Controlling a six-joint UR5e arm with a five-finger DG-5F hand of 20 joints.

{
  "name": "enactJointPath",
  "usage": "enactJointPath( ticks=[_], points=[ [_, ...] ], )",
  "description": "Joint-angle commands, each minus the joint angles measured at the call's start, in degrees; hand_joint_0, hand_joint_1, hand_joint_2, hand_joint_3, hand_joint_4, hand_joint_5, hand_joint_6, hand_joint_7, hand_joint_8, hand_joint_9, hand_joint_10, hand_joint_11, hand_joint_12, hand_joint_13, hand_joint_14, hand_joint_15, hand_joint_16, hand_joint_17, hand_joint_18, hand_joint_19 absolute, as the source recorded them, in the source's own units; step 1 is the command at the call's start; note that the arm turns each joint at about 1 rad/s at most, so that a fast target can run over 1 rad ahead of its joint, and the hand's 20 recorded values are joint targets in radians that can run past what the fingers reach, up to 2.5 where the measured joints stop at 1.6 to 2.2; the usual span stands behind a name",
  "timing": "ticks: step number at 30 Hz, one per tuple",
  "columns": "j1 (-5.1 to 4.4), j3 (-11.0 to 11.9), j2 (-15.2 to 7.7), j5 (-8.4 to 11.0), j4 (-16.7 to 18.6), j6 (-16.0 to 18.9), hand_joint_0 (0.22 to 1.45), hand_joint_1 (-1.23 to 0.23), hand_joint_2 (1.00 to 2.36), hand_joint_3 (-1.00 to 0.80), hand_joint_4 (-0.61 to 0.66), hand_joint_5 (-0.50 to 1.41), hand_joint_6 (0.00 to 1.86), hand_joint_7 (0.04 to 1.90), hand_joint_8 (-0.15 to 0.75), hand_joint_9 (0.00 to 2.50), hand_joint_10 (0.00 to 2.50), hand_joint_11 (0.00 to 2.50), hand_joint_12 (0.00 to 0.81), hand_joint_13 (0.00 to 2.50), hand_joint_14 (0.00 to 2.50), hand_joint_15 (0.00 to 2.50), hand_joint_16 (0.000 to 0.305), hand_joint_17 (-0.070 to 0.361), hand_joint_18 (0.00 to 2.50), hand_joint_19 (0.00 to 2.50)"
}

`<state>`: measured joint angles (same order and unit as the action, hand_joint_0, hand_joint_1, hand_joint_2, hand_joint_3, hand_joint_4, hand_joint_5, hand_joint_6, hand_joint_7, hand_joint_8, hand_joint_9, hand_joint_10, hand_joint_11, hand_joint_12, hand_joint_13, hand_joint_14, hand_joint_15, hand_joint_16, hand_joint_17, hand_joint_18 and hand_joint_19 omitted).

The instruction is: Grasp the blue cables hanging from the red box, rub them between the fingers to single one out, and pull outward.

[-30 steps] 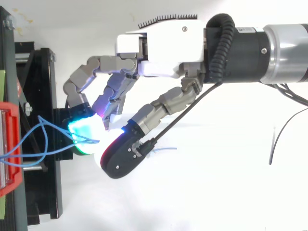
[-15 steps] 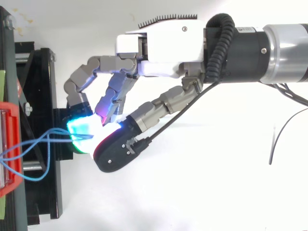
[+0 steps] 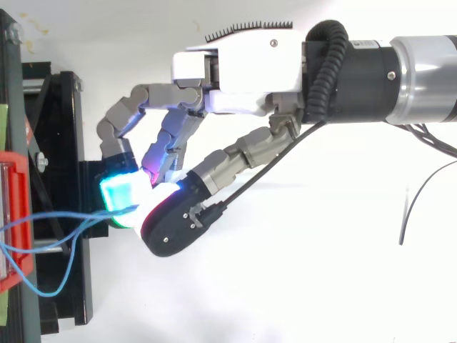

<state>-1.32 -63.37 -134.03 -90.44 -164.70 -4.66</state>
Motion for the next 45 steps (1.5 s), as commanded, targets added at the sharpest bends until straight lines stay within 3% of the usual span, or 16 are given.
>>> enactJointPath(
  ticks=[1,7,11,16,22,33,40,44,45],
  points=[
    [0.00,0.00,0.00,0.00,0.00,0.00,0.49,-0.68,1.00,-0.50,0.09,-0.13,0.85,1.12,0.247,0.93,0.01,0.36,0.374,0.83,0.02,0.59,0.049,0.111,0.73,0.64],
    [0.00,0.00,0.00,0.00,0.00,0.00,0.51,-0.64,1.00,-0.50,0.07,-0.12,0.85,1.14,0.240,0.97,0.01,0.37,0.370,0.84,0.02,0.59,0.047,0.105,0.73,0.65],
    [0.00,0.00,0.00,0.00,0.00,0.00,0.57,-0.71,1.01,-0.33,0.07,-0.12,0.85,1.22,0.237,0.96,0.01,0.39,0.357,0.83,0.02,0.60,0.044,0.099,0.70,0.67],
    [0.00,0.00,0.00,0.00,0.00,0.00,0.57,-0.76,1.01,-0.20,0.08,-0.13,0.88,1.14,0.271,0.94,0.01,0.40,0.389,0.86,0.02,0.59,0.050,0.113,0.76,0.63],
    [0.00,0.00,0.00,0.00,0.00,0.00,0.57,-0.74,1.01,-0.20,0.04,-0.13,0.87,1.12,0.250,0.95,0.01,0.35,0.376,0.86,0.02,0.58,0.049,0.110,0.75,0.64],
    [-0.09,0.00,0.00,0.00,-0.27,0.00,0.57,-0.55,1.01,-0.21,0.06,-0.10,0.79,1.12,0.251,0.99,0.01,0.30,0.401,0.87,0.02,0.57,0.054,0.122,0.77,0.63],
    [-0.17,0.00,0.00,0.00,-0.62,0.09,0.54,-0.59,1.01,-0.28,0.07,-0.10,0.79,1.16,0.258,0.98,0.01,0.32,0.396,0.86,0.02,0.59,0.052,0.117,0.74,0.64],
    [-0.35,0.00,0.00,-0.18,-2.38,0.53,0.53,-0.62,1.01,-0.30,0.06,-0.11,0.81,1.16,0.241,0.97,0.01,0.36,0.370,0.85,0.02,0.60,0.047,0.105,0.70,0.67],
    [-0.35,0.00,0.00,-0.79,-5.63,2.11,0.53,-0.63,1.01,-0.30,0.06,-0.11,0.81,1.15,0.245,0.97,0.01,0.35,0.370,0.85,0.02,0.60,0.047,0.105,0.70,0.67]
  ],
)
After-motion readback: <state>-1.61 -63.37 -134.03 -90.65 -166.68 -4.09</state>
